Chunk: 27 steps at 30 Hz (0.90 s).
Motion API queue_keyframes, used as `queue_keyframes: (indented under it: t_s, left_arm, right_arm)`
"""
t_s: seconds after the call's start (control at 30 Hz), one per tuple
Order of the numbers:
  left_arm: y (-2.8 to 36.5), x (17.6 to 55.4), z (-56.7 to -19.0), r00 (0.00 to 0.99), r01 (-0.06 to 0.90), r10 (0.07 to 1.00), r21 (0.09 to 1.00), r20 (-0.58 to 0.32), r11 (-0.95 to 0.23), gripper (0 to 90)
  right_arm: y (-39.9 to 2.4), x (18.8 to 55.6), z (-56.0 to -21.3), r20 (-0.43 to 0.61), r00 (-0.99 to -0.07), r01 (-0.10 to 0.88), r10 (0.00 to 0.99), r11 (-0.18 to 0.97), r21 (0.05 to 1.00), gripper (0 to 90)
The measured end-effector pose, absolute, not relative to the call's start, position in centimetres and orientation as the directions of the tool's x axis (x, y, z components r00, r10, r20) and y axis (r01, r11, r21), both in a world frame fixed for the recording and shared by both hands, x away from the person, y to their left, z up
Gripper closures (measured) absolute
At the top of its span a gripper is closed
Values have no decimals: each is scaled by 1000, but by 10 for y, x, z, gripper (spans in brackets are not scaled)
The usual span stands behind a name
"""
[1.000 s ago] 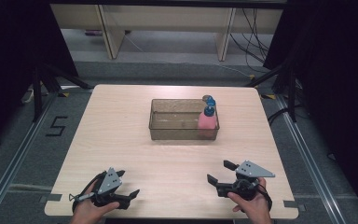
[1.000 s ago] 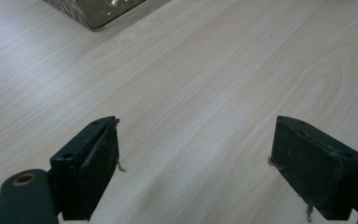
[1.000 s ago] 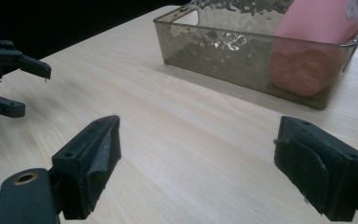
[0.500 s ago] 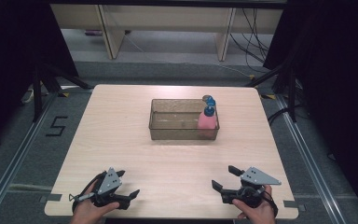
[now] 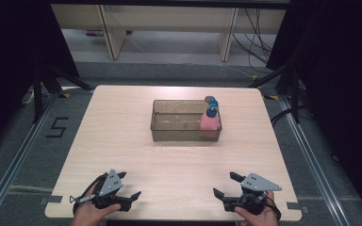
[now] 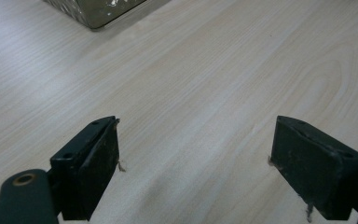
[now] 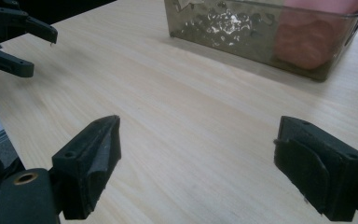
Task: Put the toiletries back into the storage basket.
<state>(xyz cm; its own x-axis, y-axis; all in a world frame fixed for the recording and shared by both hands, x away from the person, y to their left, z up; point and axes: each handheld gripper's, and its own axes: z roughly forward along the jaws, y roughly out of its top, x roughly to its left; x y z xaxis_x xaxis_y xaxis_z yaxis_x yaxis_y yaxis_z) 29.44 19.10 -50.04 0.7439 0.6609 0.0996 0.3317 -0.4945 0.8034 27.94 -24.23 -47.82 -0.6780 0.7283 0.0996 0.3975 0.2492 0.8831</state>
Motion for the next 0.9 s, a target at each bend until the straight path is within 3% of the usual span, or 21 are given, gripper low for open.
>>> queue_keyframes:
  t_s: [0.23,0.27,0.47,0.9]
  left_arm:
    - [190,292,-501,733,336,675,817,87,-470,148]
    - [191,293,-501,736,333,671,812,94,-479,148]
    - [192,293,-500,735,331,668,801,112,-498,148]
    - [191,291,-501,736,334,670,808,98,-486,148]
  right_arm:
    - [-245,276,-481,88,-683,403,725,274,873,157]
    - [-245,274,-481,127,-678,434,724,255,864,156]
    - [-248,271,-486,141,-663,475,735,267,839,156]
    - [-251,274,-489,111,-675,468,729,307,829,156]
